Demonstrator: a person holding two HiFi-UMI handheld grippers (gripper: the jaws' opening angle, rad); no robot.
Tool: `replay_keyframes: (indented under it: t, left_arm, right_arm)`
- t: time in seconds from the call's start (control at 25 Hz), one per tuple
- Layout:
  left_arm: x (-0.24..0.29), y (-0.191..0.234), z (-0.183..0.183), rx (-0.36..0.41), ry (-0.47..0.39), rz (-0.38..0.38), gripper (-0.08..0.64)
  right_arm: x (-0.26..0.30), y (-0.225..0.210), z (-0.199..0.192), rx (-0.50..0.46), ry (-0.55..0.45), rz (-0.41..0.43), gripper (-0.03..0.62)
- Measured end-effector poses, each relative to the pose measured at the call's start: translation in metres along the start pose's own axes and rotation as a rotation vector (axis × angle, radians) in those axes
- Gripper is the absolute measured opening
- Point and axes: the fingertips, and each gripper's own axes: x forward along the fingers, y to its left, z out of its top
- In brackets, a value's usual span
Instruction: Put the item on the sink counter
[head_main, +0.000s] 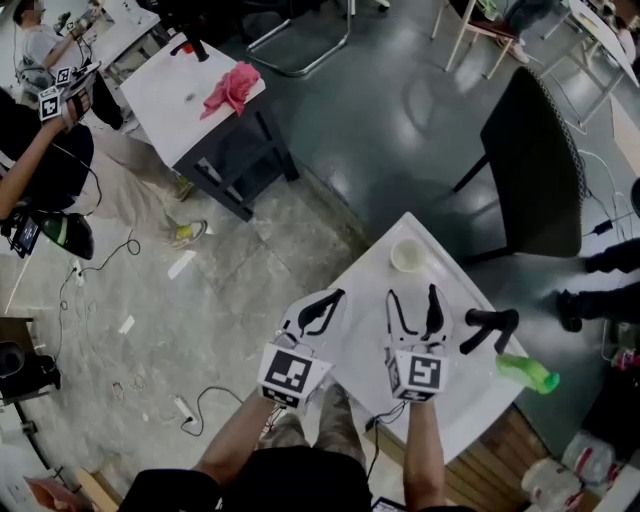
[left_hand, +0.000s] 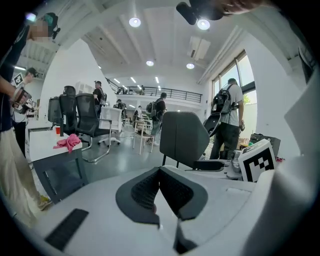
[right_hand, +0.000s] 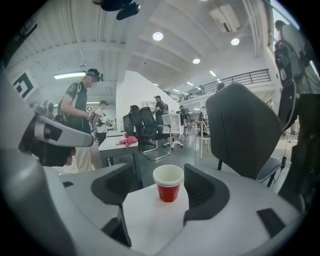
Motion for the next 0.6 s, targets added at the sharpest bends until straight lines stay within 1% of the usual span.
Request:
replay_keyframes:
  t: [0.12,0.28,0.4,0.6]
  left_arm:
    - [-0.015,-0.008,0.008,0.004,-0.016,-0.006,0.002]
    - [-0.034,-0.017,0.024,0.046,-0.061,-0.013,0.002]
    - [-0.051,-0.024,0.035,0.05,-0.076,-0.019,0.002]
    - [-0.076,-0.038,0.057,0.088,-0.13,-0.03,0.002]
  right_arm:
    - [-0.018,0.002,0.007,-0.008,-0.017,-0.017,0.311]
    - [-0.041,0.008,0.025,-0.006,-0.057,-0.03,0.295]
    - [-0.059,0.013,0.041,-0.004,-0.079,-0.044,0.284]
    - [-0.093,0.016,0.061,-0.012,-0.103,-0.072,0.263]
